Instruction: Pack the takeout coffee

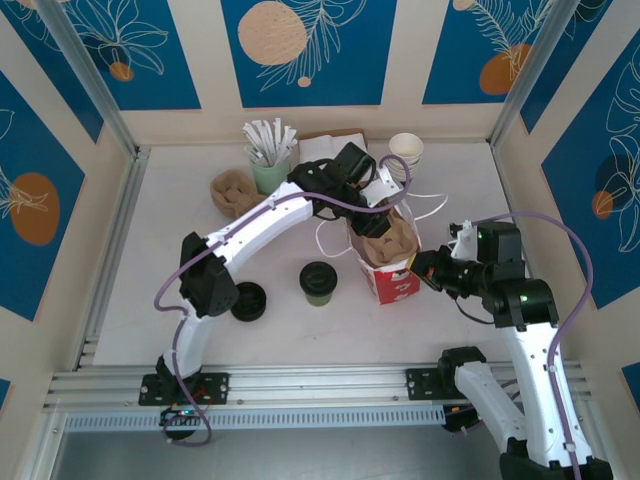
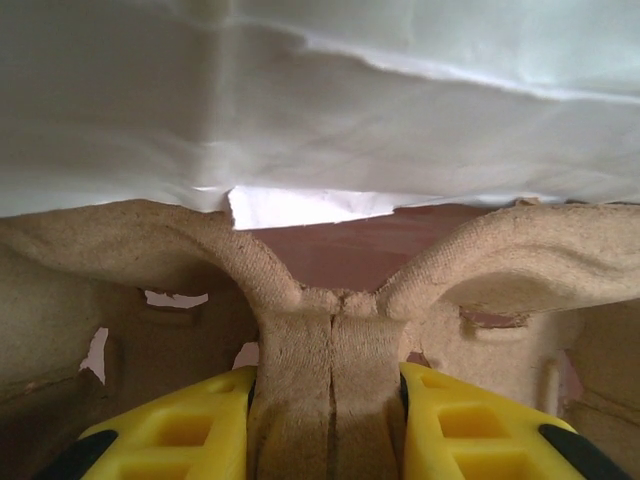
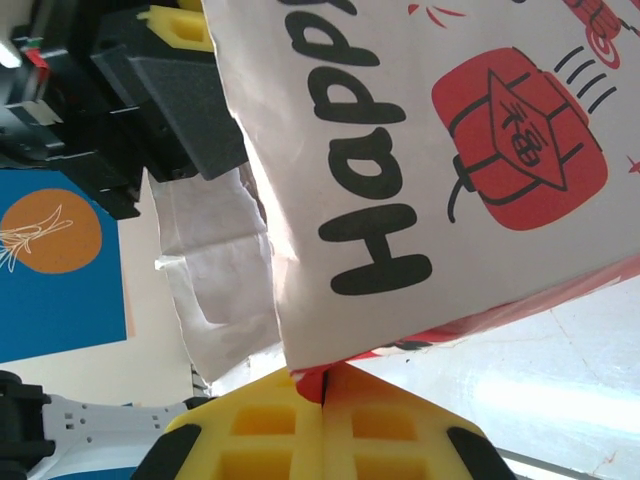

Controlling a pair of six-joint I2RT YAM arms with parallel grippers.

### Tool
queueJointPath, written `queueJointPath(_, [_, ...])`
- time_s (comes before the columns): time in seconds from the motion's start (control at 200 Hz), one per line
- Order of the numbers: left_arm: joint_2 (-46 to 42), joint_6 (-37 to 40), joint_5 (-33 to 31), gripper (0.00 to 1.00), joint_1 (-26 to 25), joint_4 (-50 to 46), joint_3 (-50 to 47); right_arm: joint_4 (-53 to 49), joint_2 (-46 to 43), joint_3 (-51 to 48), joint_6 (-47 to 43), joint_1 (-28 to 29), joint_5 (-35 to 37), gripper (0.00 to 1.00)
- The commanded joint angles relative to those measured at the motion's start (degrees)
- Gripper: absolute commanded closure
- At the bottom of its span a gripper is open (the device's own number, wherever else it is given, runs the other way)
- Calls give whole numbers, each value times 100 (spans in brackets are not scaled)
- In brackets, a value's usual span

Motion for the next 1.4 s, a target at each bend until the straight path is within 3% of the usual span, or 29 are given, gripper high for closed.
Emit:
queueJointPath(0.0, [112,263,-374,68,-17,-109,188,-387,-57,200,24,-50,-370,100])
queueJointPath(0.28, [61,521,-195,68,-106,162,-53,-291,42,196,19,-276,-561,100])
queueJointPath(0.465, [64,628,-81,68,-123,249,-126,-430,249,607,-418,-497,-249,69])
queueJointPath(0.71, [85,921,-80,68,-168,157,-126,-428,672,1300,-1115,-561,608,51])
queueJointPath(1.1, [138,1128,-84,68,-211,120,-93,312,1436,1367,-1558,-578,832,49])
queueJointPath(1.395, [295,1165,-168,68,-220,32,66,596,1729,1343,-1698,-562,568,51])
